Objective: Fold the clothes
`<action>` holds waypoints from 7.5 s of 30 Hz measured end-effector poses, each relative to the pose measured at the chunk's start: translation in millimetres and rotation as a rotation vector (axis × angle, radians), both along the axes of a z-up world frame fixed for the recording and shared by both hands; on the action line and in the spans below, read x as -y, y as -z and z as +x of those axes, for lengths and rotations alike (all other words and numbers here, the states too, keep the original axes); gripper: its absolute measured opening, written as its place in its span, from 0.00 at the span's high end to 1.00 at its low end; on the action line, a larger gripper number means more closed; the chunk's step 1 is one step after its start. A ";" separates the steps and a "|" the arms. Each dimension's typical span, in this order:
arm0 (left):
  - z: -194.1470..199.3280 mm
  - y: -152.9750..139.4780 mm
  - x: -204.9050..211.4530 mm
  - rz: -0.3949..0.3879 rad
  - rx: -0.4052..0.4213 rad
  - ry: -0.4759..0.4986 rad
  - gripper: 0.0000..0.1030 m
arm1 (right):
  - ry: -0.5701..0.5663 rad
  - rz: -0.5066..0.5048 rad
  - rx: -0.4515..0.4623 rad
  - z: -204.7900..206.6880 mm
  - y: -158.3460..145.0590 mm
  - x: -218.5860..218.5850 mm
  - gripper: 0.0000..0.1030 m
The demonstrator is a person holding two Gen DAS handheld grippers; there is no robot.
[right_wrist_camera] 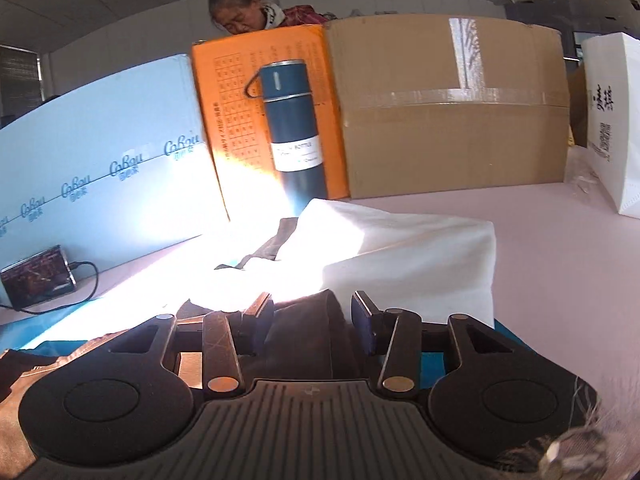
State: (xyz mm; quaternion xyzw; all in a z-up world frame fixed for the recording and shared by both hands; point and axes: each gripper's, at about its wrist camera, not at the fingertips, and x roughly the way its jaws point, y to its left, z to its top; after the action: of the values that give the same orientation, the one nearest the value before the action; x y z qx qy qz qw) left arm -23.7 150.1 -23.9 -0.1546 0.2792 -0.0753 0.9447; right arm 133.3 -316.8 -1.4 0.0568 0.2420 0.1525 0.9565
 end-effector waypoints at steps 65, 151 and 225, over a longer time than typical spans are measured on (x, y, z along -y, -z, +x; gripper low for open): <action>-32.7 14.5 16.9 -0.374 0.008 -0.277 0.13 | -0.166 0.563 -0.004 -129.6 45.3 -26.8 0.00; -4.5 -8.6 114.8 0.159 0.064 0.142 0.06 | -0.083 -0.321 0.082 -125.8 47.9 -87.9 0.16; 58.1 2.1 98.2 -0.148 -0.052 0.078 0.27 | -0.128 0.824 -0.397 -122.4 61.1 -45.7 0.81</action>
State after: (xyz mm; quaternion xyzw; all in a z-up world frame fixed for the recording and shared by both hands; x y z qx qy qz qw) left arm 34.5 51.9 -26.0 -0.2151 0.3031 -0.1285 0.9194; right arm 10.9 -271.1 -62.4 0.4452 0.3429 0.2809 0.7780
